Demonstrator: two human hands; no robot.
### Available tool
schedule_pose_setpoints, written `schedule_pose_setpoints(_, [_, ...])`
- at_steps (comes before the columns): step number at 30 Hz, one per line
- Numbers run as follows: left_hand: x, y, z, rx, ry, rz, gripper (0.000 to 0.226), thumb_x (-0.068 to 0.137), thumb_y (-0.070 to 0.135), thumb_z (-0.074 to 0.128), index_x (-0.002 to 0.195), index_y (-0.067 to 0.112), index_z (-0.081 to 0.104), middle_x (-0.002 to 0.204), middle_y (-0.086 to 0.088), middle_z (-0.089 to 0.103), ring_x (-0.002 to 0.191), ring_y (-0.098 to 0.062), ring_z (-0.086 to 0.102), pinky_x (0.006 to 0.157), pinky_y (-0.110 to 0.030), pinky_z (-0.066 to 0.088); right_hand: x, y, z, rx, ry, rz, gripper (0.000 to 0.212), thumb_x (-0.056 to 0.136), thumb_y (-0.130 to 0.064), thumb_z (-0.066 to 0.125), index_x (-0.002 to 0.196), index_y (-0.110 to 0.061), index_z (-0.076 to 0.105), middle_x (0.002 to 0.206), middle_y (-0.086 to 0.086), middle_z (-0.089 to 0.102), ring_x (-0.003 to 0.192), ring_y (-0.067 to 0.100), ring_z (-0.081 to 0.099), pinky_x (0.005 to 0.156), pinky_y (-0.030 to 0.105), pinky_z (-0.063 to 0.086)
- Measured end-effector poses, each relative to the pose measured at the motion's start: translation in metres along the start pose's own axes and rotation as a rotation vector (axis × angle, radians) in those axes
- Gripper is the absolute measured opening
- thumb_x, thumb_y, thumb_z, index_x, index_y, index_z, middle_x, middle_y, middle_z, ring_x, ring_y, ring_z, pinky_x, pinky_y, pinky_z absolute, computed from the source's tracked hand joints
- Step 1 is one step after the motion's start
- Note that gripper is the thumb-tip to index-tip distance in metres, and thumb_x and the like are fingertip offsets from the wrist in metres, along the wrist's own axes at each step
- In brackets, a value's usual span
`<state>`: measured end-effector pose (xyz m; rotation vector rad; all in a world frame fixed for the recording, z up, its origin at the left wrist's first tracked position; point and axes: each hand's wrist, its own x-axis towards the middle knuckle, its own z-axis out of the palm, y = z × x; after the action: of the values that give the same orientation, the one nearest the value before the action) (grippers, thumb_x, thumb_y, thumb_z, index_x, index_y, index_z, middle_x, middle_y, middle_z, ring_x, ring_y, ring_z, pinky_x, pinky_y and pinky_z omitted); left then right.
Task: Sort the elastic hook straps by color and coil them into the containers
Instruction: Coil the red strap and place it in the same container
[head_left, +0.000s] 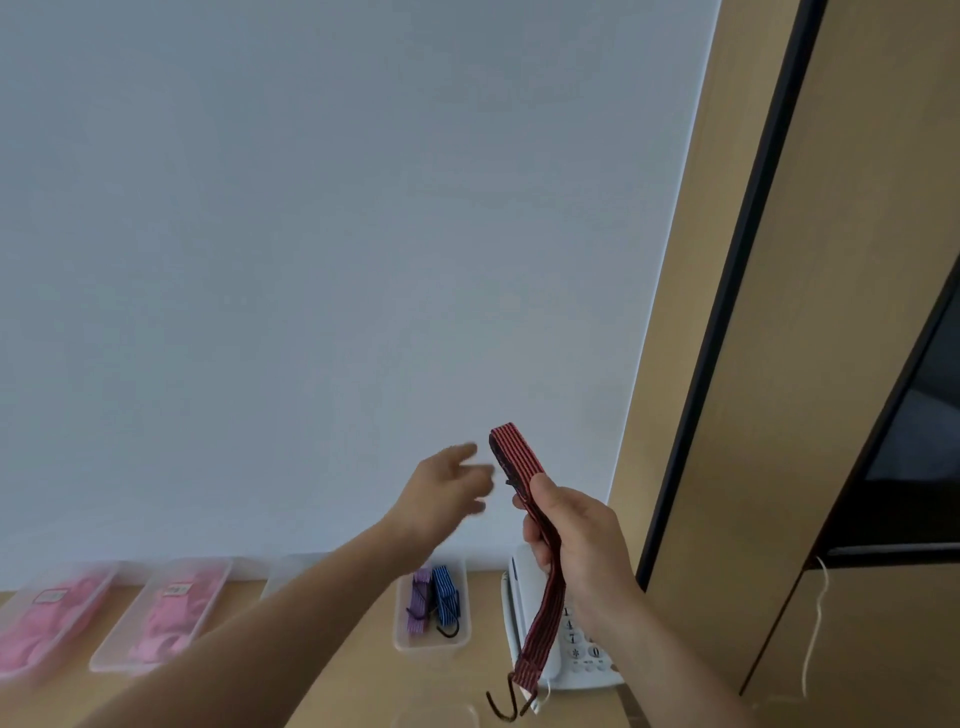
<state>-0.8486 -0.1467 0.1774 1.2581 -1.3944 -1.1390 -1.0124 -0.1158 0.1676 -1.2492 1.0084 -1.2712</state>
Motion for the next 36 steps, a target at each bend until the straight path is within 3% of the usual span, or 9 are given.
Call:
schedule_pose_setpoints(3, [-0.003,0.011,-0.002,-0.256,-0.208,-0.152,0.044,0.086,0.043,0.053,0.106,0.007,0.07,0.109,-0.013,0.073,0.098,-0.026,0.071,0.094,-0.045,0.051,-0.003,0.001,0.001,-0.096,-0.06,-0.053,0.05,0.088,-0.045,0.059,0.078,0.004,0.063,0.063,0.005,0.061,0.052,0.014,0.047,0.053,0.026,0.038])
schedule_pose_setpoints(5, [-0.005,0.013,-0.001,-0.262,-0.264,-0.111,0.05,0.085,0.046,0.057,0.105,0.003,0.07,0.108,-0.015,0.073,0.094,-0.029,0.07,0.097,-0.049,0.05,-0.004,0.002,0.001,-0.17,-0.067,-0.086,0.041,0.096,-0.036,0.057,0.074,-0.002,0.063,0.059,-0.001,0.059,0.052,0.013,0.047,0.054,0.025,0.039])
schedule_pose_setpoints(12, [-0.006,0.018,0.003,-0.153,-0.037,0.125,0.029,0.091,0.016,0.069,0.118,0.008,0.06,0.101,-0.008,0.077,0.088,-0.017,0.07,0.084,-0.033,0.054,-0.001,0.002,0.0,-0.21,0.009,-0.039,0.034,0.098,-0.03,0.058,0.081,-0.002,0.069,0.056,0.002,0.061,0.048,0.016,0.049,0.048,0.023,0.04])
schedule_pose_setpoints(15, [-0.006,0.018,0.004,0.002,0.021,0.265,0.035,0.088,0.016,0.074,0.12,0.014,0.059,0.094,0.002,0.077,0.083,-0.009,0.073,0.073,-0.018,0.054,-0.001,0.003,0.001,-0.137,0.02,0.024,0.038,0.098,-0.034,0.057,0.081,-0.003,0.07,0.057,0.004,0.061,0.049,0.016,0.05,0.048,0.024,0.039])
schedule_pose_setpoints(19, [-0.006,0.011,0.003,0.378,0.165,0.535,0.045,0.085,0.026,0.077,0.126,0.025,0.057,0.099,0.021,0.069,0.091,0.007,0.066,0.08,-0.008,0.049,-0.001,0.0,0.003,-0.066,0.023,0.048,0.049,0.099,-0.045,0.05,0.079,-0.007,0.073,0.059,0.007,0.061,0.049,0.015,0.049,0.049,0.025,0.04])
schedule_pose_setpoints(23, [-0.004,-0.003,-0.005,0.68,0.204,0.742,0.044,0.091,0.032,0.068,0.132,0.024,0.054,0.109,0.012,0.071,0.094,-0.009,0.068,0.084,-0.022,0.053,-0.001,-0.003,0.006,-0.053,-0.001,0.04,0.067,0.088,-0.067,0.043,0.074,-0.008,0.072,0.057,0.006,0.058,0.046,0.015,0.047,0.047,0.023,0.04])
schedule_pose_setpoints(27, [-0.005,-0.003,-0.008,0.853,0.29,0.994,0.04,0.089,0.034,0.056,0.127,0.022,0.052,0.096,0.007,0.073,0.08,-0.009,0.059,0.066,-0.01,0.044,0.0,-0.002,0.007,-0.029,-0.029,0.073,0.076,0.077,-0.081,0.037,0.07,-0.014,0.073,0.058,0.004,0.057,0.048,0.014,0.046,0.05,0.026,0.038])
schedule_pose_setpoints(31, [0.004,-0.012,-0.01,0.952,0.283,1.159,0.047,0.085,0.015,0.071,0.127,0.015,0.051,0.11,0.001,0.073,0.083,-0.014,0.07,0.059,-0.026,0.058,0.001,-0.002,0.009,-0.005,-0.042,0.084,0.076,0.071,-0.083,0.043,0.07,-0.013,0.073,0.057,0.005,0.056,0.046,0.014,0.044,0.048,0.024,0.037])
schedule_pose_setpoints(36, [0.011,-0.022,-0.017,1.024,0.244,1.223,0.058,0.08,0.006,0.08,0.131,0.011,0.051,0.124,-0.008,0.069,0.103,-0.024,0.071,0.074,-0.03,0.06,0.002,0.0,0.008,-0.035,-0.032,0.085,0.074,0.071,-0.074,0.052,0.08,-0.004,0.072,0.057,0.004,0.058,0.046,0.013,0.045,0.047,0.021,0.039])
